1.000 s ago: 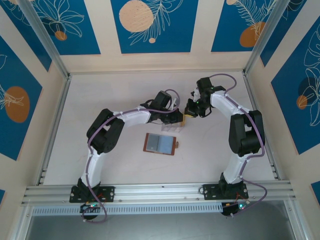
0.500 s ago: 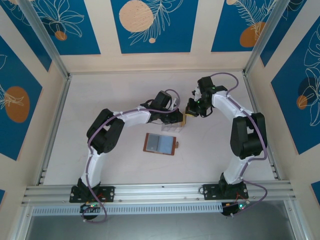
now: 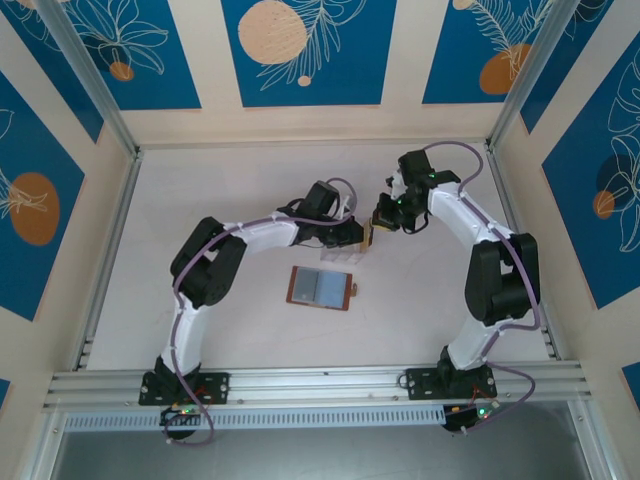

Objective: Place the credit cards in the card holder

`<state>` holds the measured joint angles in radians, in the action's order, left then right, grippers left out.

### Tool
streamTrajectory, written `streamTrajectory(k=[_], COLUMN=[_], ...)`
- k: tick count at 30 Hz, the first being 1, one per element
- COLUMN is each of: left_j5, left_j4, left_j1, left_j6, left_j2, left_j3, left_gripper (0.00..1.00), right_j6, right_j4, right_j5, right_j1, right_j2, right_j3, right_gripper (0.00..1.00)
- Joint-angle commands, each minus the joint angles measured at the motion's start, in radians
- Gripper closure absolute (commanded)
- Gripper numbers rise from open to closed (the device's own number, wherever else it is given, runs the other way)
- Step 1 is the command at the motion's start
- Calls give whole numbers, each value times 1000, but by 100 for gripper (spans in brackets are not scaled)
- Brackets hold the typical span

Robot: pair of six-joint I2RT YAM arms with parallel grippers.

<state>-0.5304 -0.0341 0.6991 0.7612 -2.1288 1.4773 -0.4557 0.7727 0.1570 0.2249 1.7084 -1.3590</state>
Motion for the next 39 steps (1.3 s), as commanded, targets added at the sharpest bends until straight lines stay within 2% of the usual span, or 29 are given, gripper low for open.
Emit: streamTrajectory(k=[1,9,14,17,19,22,26,32,39], left_j5=[-21,-88,-126,-99,-1,132,206,261,314], left_j4=[-8,36,106,2,-147,-287,-368,-349,-327], left_j1=[-37,-62,-85,-99,-99,-101,-101,-100,-99], left_j6=[24,52,83,0,-114,-226,-289,-310,-336], left_j2=[47,110,193,299,391,507,566,544,467], left_j3=[-35,-55,-127,-180,-228,-333,-431,-503,-512], left_gripper=[87,83,79,76,72,67,64,61,58], right_j6=[9,15,15,15,6,-24,-78,-208,-319], right_j4=[24,35,44,40,3,-79,-224,-573,-876], right_j5=[10,10,13,27,58,106,118,134,58], right_j1=[1,14,37,65,87,133,215,309,363], right_j2=[-62,-89,-125,-165,-210,-268,-317,-333,-277], right_j3=[8,1,-12,4,47,124,249,480,650], right_gripper=[100,100,100,100,100,100,100,100,100])
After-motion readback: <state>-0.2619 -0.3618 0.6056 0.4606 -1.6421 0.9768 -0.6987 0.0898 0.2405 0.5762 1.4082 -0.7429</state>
